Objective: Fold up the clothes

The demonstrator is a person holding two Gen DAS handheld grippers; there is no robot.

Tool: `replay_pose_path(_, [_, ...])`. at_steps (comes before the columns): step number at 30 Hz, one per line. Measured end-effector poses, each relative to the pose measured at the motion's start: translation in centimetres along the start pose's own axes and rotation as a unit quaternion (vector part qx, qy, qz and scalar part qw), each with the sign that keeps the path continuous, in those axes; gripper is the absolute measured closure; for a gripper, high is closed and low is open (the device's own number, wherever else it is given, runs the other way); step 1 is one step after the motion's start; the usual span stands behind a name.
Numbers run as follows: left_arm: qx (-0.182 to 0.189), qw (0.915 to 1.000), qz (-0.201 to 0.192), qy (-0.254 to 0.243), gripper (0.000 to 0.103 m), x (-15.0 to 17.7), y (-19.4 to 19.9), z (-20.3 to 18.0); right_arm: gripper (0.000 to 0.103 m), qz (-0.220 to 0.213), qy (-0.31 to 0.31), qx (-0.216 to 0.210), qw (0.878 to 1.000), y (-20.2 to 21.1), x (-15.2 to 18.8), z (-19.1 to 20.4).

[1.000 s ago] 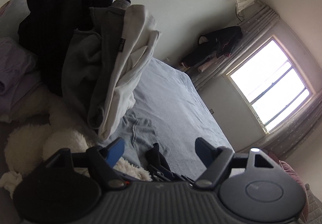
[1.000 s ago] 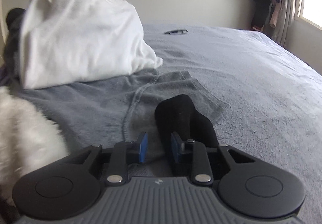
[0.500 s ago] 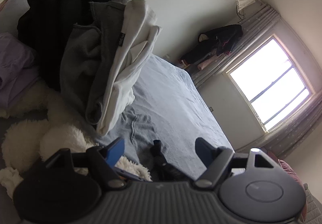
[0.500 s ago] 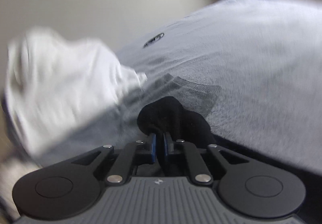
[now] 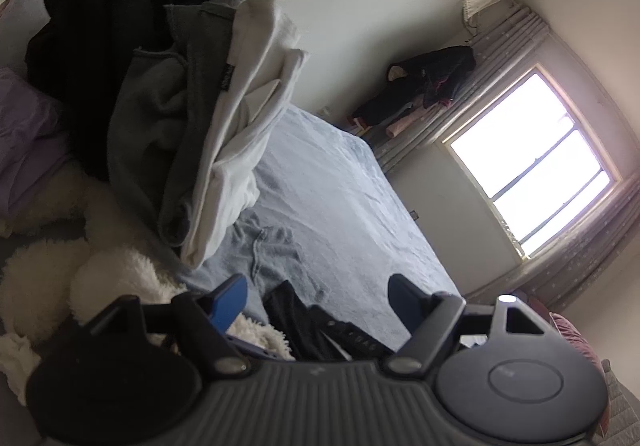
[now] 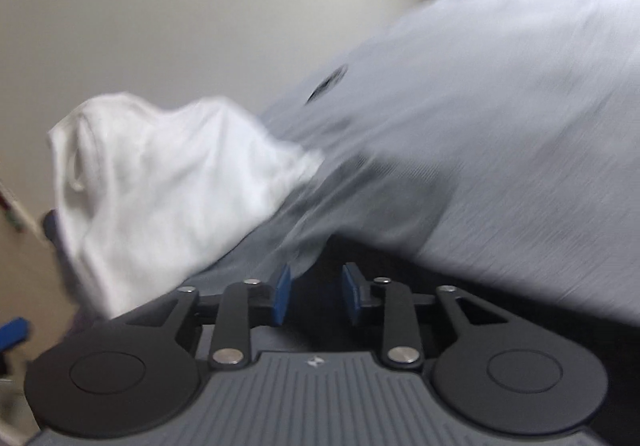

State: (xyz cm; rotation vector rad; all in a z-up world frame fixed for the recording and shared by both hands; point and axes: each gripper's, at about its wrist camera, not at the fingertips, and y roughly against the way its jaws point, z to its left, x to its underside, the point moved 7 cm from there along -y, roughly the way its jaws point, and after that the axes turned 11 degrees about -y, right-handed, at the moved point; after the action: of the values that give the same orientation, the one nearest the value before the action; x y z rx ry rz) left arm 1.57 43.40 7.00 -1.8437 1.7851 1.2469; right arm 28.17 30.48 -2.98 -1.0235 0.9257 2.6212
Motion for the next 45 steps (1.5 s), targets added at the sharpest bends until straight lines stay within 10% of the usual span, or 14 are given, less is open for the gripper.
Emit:
replay_pose_path(7, [0.036, 0.9992, -0.004, -0.017, 0.024, 0.0, -0.1, -1.7, 0.065, 0.021, 0.088, 0.101, 0.991, -1.7, 1.0, -2.1])
replay_pose_path(12, [0.037, 0.9988, -0.010, -0.031, 0.024, 0.1, -0.3, -2.1, 0.098, 0.001, 0.119, 0.144, 0.982, -3.2, 1.5, -2.1])
replay_pose_path(25, [0.175, 0.9708, 0.074, -0.147, 0.024, 7.6, -6.1, -11.7, 0.068, -0.036, 0.059, 0.220, 0.973, 9.2, -1.0, -9.7])
replay_pose_path(34, [0.139, 0.9342, 0.176, -0.278, 0.025, 17.4, -11.8, -16.0, 0.067, -0.033, 0.030, 0.299, 0.953, 21.2, -1.3, -19.6])
replay_pose_path(45, [0.094, 0.9105, 0.205, -0.347, 0.026, 21.2, -15.4, -15.8, 0.066, 0.027, 0.113, 0.287, 0.951, 20.0, 0.2, -22.2])
